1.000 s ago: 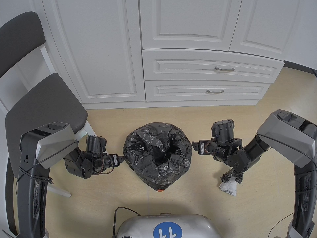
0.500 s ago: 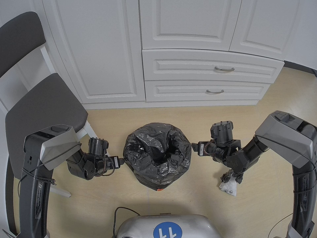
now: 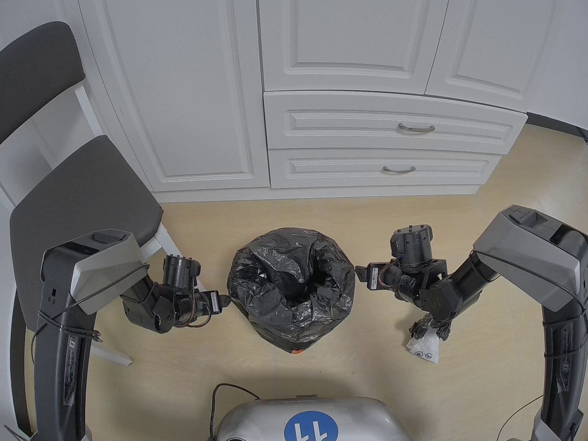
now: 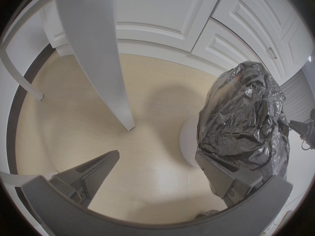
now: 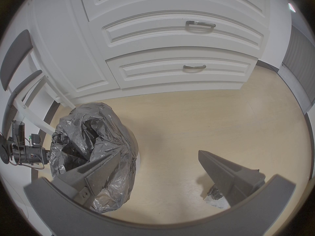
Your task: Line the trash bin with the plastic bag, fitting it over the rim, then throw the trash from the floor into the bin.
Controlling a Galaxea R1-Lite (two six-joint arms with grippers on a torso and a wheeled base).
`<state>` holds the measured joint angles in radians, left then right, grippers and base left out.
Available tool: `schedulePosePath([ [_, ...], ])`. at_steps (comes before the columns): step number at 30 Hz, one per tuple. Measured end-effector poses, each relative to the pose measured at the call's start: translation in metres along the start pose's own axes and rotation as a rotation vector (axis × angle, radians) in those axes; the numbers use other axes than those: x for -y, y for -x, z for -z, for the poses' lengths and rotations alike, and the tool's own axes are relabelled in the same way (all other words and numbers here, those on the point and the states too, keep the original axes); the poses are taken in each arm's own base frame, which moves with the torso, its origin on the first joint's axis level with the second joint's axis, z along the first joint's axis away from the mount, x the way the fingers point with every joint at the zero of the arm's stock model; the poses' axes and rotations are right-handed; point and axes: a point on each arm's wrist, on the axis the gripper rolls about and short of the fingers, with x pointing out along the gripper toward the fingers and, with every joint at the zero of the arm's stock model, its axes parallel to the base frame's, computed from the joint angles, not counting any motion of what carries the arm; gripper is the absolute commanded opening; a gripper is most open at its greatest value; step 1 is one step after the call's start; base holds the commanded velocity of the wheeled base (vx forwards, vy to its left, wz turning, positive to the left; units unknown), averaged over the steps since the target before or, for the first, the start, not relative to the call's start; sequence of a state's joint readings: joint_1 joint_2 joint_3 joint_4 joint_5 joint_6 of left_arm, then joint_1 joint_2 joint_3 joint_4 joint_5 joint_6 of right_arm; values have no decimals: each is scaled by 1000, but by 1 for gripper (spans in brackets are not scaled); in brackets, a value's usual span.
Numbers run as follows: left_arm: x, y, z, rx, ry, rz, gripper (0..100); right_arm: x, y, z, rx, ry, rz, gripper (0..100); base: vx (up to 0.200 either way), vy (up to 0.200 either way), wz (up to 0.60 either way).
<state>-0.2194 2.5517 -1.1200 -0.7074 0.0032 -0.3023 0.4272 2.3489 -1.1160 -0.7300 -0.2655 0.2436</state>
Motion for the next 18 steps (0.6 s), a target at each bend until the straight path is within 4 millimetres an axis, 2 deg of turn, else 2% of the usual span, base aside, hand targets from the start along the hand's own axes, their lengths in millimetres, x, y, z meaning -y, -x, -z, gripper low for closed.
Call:
schedulePosePath([
  [9,0,21,1,-41,-26,-4,100,4,-1,0,-6,-1,8,100,0,0,0],
  [18,1,54,7,-67,-43,-3,100,16,6,-5,-59,4,14,100,0,0,0],
])
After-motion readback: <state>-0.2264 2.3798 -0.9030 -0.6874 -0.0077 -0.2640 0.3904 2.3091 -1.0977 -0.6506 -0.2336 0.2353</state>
